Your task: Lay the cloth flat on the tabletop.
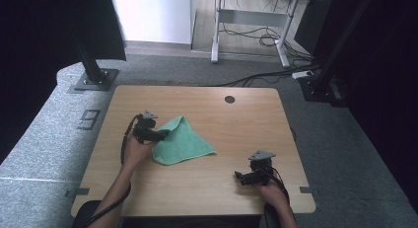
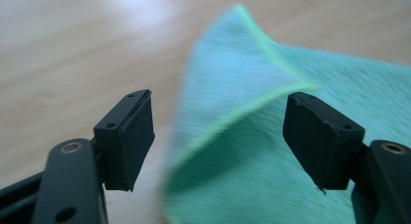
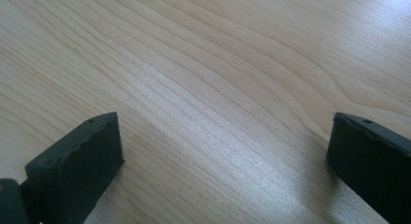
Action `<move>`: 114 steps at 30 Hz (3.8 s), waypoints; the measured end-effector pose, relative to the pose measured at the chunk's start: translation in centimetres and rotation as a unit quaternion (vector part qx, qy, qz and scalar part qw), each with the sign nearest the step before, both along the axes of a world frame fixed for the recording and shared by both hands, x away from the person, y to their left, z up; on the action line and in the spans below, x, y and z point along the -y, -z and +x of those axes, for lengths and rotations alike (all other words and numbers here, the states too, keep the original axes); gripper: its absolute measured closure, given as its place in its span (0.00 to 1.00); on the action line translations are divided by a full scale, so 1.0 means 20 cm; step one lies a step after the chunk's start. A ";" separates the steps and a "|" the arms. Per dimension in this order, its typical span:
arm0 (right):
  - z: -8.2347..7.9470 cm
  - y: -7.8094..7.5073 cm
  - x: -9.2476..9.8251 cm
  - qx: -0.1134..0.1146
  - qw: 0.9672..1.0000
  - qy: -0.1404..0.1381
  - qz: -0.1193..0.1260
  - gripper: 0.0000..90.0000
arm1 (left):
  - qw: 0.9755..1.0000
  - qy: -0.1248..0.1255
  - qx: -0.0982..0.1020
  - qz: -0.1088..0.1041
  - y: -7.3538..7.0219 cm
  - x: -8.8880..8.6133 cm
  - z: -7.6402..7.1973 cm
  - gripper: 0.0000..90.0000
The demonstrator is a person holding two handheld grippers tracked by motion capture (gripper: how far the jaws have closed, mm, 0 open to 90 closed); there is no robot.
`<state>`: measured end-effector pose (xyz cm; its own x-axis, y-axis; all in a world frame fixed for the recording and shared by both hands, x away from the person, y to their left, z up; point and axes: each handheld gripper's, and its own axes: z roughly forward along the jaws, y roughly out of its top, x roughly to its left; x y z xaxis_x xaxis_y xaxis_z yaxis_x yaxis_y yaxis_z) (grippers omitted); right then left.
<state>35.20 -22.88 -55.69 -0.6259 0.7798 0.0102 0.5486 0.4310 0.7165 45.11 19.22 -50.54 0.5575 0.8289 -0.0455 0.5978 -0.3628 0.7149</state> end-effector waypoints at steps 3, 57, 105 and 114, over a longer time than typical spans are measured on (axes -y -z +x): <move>0.00 0.00 0.00 0.000 1.000 0.000 0.000 0.00 | 1.000 0.016 -0.005 0.003 0.04 0.06 -0.03 0.25; 0.00 0.00 0.00 0.000 1.000 0.003 0.000 0.00 | 0.999 0.030 0.035 -0.004 -0.14 0.02 -0.21 0.93; 0.58 -0.21 -0.82 -0.038 0.990 -0.122 0.055 0.67 | 0.999 -0.032 -0.008 0.027 0.21 -0.18 -0.34 0.15; 0.65 -0.14 -0.94 -0.047 0.989 -0.136 0.034 0.69 | 0.999 -0.031 -0.008 0.026 0.21 -0.17 -0.34 0.15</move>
<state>48.27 -4.11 -52.92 -0.8062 0.5784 0.1248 0.4843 0.5238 0.7008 38.40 22.67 -54.72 0.5052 0.8630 -0.0097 0.6318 -0.3621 0.6854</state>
